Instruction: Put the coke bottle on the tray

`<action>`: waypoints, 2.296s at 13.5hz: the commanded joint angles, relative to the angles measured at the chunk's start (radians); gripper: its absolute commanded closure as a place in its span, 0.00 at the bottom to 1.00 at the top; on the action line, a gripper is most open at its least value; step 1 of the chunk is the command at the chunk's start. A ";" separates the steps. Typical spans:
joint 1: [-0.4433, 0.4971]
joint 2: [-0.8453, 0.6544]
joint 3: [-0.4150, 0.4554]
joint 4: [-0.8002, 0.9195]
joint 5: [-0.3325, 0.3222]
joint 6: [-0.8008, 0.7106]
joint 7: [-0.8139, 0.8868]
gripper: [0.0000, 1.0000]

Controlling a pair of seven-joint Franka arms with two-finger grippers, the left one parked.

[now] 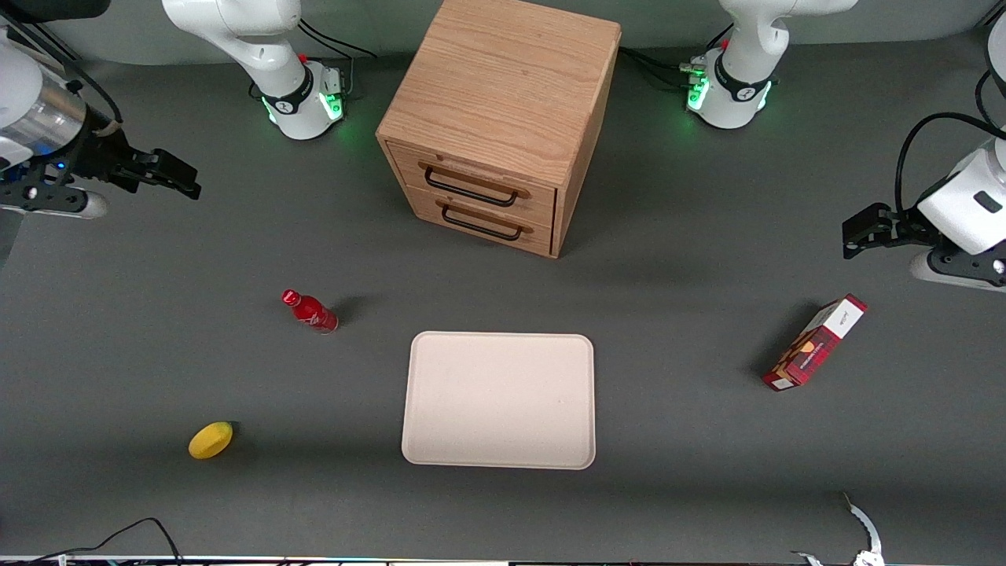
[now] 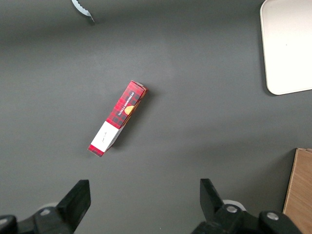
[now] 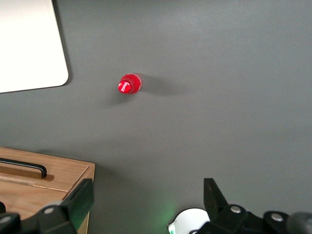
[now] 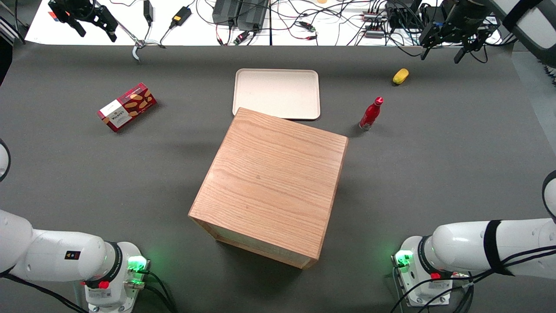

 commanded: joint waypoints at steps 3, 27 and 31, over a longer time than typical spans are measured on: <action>0.012 0.024 -0.008 0.042 -0.011 -0.027 0.020 0.00; 0.032 0.299 0.085 -0.450 -0.129 0.865 0.170 0.49; 0.034 0.299 0.085 -0.440 -0.131 0.864 0.190 1.00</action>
